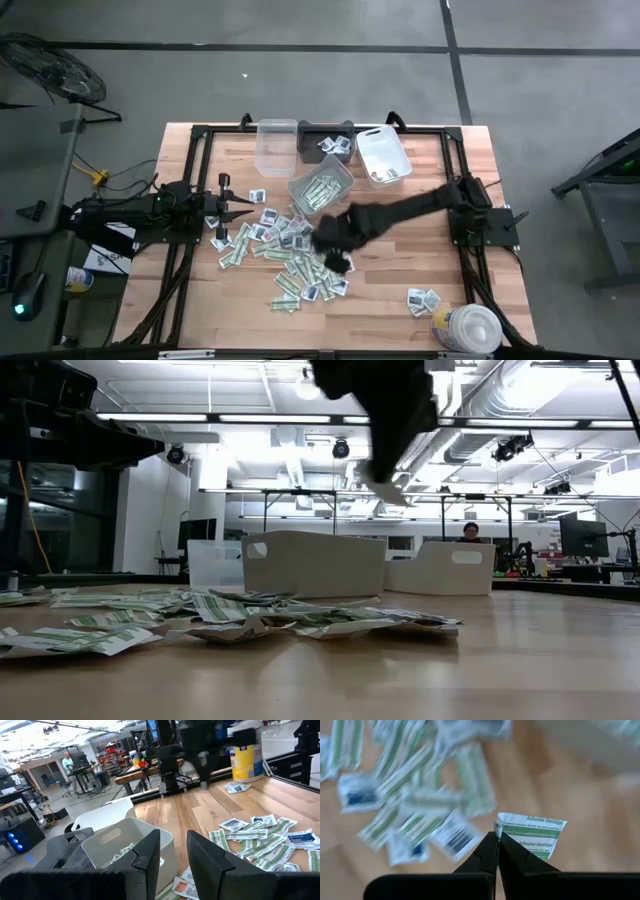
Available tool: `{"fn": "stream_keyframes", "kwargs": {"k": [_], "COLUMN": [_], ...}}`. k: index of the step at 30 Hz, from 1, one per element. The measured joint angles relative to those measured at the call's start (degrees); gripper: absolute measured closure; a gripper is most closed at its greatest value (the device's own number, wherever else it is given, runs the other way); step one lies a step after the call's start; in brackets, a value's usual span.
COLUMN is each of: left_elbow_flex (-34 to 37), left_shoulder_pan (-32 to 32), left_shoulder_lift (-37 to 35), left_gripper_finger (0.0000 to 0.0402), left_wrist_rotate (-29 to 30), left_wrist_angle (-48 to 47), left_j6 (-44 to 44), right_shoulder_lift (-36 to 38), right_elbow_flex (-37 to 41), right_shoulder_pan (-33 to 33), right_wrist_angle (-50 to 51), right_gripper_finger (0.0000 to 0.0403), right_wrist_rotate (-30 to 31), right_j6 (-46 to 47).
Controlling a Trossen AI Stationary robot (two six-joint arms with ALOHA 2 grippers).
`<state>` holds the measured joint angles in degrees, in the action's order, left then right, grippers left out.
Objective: Pick & Place First Aid Supplies
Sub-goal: Put the bandage pack into the gray bin
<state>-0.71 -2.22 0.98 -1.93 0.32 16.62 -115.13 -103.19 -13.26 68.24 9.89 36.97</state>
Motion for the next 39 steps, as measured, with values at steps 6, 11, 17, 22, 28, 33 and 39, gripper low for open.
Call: {"fn": "stream_keyframes", "kwargs": {"k": [6, 11, 17, 22, 28, 33, 39], "left_elbow_flex": [0.0, 0.0, 0.0, 0.0, 0.0, 0.0, 0.0], "left_shoulder_pan": [0.0, 0.0, 0.0, 0.0, 0.0, 0.0, 0.0], "left_shoulder_lift": [0.0, 0.0, 0.0, 0.0, 0.0, 0.0, 0.0], "left_gripper_finger": [0.0305, 0.0305, 0.0305, 0.0305, 0.0305, 0.0305, 0.0305], "left_wrist_rotate": [0.0, 0.0, 0.0, 0.0, 0.0, 0.2, 0.8], "left_wrist_angle": [0.0, 0.0, 0.0, 0.0, 0.0, 0.0, 0.0], "left_j6": [0.0, 0.0, 0.0, 0.0, 0.0, 0.0, 0.0], "right_shoulder_lift": [0.1, 0.1, 0.1, -0.1, -1.9, -4.4, -6.0], "right_elbow_flex": [-1.1, -1.0, -0.9, -0.9, 0.5, 1.0, 1.0], "right_shoulder_pan": [7.7, 12.5, 16.1, 17.8, 21.1, 22.3, 22.3], "right_wrist_angle": [-1.1, -3.4, -8.5, -10.5, -13.7, -17.3, -18.2], "right_gripper_finger": [0.0403, 0.0403, 0.0403, 0.0403, 0.0403, 0.0403, 0.0400], "right_wrist_rotate": [2.7, 2.8, 0.2, -2.0, -2.5, -3.5, -1.7], "right_j6": [-11.2, -19.2, -29.6, -35.3, -25.3, -21.5, -20.9]}}
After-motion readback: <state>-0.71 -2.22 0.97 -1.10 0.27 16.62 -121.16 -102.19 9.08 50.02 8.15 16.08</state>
